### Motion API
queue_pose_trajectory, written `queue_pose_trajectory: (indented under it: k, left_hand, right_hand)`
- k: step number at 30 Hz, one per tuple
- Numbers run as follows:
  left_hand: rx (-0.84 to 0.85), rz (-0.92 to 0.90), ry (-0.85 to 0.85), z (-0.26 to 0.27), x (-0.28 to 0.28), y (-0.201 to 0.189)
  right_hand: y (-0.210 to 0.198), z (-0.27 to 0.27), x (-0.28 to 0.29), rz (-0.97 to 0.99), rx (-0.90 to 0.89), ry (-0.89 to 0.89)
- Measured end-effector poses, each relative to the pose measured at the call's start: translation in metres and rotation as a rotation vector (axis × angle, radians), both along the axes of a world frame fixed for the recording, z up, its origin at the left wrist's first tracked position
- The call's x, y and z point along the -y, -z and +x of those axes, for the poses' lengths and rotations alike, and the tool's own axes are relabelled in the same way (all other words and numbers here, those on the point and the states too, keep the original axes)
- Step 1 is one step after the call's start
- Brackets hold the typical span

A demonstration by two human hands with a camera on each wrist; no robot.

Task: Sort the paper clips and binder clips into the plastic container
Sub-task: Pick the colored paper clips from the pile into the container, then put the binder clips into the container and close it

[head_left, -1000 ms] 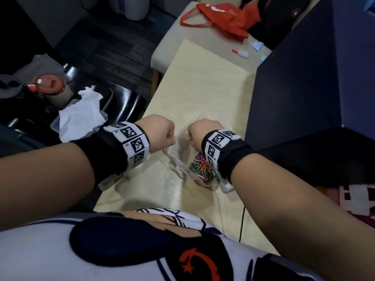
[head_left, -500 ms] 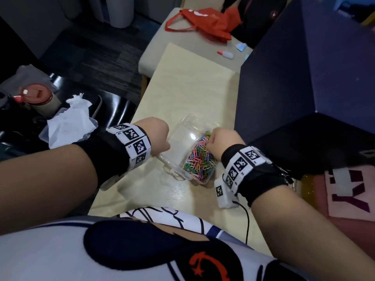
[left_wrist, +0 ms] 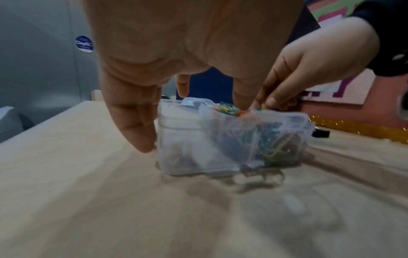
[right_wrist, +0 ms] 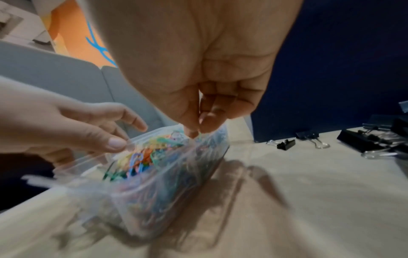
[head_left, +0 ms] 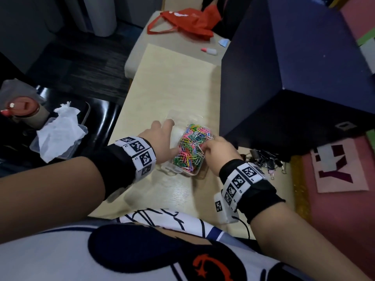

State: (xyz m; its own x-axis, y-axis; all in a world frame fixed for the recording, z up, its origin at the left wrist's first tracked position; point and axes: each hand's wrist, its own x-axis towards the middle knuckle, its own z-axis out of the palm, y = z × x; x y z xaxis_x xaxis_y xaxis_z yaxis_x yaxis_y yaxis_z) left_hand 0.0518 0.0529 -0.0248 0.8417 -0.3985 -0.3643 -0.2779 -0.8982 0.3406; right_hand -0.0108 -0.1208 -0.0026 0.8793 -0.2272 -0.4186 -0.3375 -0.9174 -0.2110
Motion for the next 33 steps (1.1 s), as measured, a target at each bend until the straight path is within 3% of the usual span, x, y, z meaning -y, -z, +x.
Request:
queue_pose_trajectory:
  k: [5,9,15,19,22,25,30,33]
  left_hand:
    - [0.067,0.073,0.020,-0.003,0.003,0.005]
    - [0.026,0.117,0.020,0.000,0.006,0.003]
    - [0.016,0.117,0.000,0.000,0.009,0.002]
    - [0.007,0.127,-0.024,-0.003,0.012,0.001]
    - [0.113,0.163,0.006,-0.008,0.016,-0.003]
    - [0.240,0.132,0.143,-0.012,0.018,-0.006]
    - [0.229,0.122,0.245,-0.013,0.021,-0.003]
    - [0.233,0.074,0.241,-0.011,0.019,-0.003]
  right_hand:
    - [0.003,-0.005,-0.003,0.043,0.017,-0.064]
    - [-0.007,-0.005,0.006,0.011,0.080,0.065]
    - [0.003,-0.007,0.007,-0.025,-0.177,-0.034]
    - [0.014,-0.011,0.000,-0.055,-0.230,-0.122]
    - [0.012,-0.012,0.004,0.015,-0.074,-0.053]
    - [0.005,-0.012,0.010,0.025,0.099,-0.018]
    - [0.009,-0.013,0.005,0.045,0.053,-0.132]
    - [0.010,-0.012,0.003,0.072,0.097,-0.113]
